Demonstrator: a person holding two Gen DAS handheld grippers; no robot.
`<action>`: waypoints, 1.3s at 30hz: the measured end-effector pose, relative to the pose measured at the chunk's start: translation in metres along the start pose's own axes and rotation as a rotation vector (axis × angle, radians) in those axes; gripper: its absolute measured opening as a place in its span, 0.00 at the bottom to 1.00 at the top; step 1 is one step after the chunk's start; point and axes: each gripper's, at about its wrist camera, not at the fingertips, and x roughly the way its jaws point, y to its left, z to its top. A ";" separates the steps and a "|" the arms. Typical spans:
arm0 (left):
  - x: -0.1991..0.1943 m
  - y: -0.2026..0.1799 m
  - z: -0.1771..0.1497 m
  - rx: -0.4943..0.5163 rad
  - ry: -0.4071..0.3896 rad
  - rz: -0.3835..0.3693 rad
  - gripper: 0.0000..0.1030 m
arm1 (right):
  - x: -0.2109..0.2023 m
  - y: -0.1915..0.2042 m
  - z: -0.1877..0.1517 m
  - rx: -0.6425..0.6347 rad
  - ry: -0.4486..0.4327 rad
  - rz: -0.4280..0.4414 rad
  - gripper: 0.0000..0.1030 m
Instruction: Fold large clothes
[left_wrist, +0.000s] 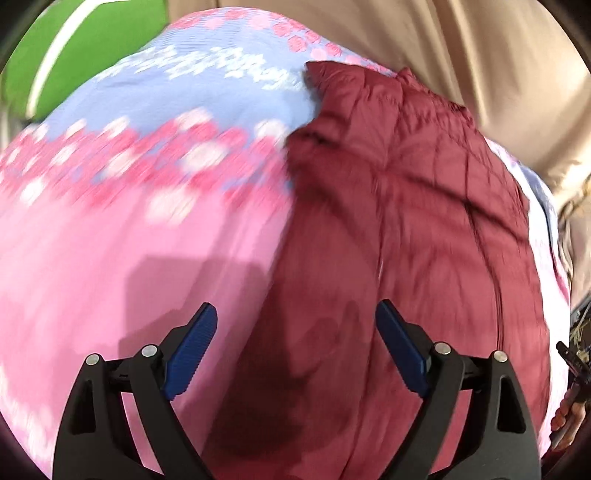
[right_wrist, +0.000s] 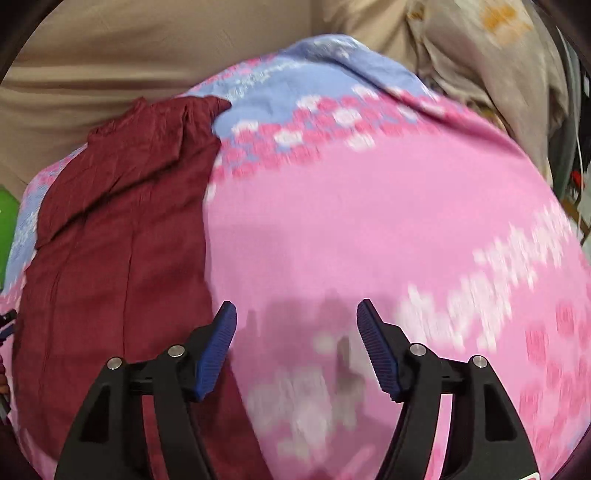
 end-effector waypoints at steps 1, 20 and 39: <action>-0.010 0.008 -0.017 0.003 0.013 0.005 0.83 | -0.006 -0.003 -0.011 0.015 0.013 0.017 0.66; -0.067 0.042 -0.098 -0.138 0.001 -0.089 0.78 | -0.031 0.026 -0.101 0.074 0.086 0.376 0.81; -0.107 0.004 -0.107 -0.044 -0.059 -0.204 0.02 | -0.068 0.061 -0.094 -0.005 -0.123 0.395 0.03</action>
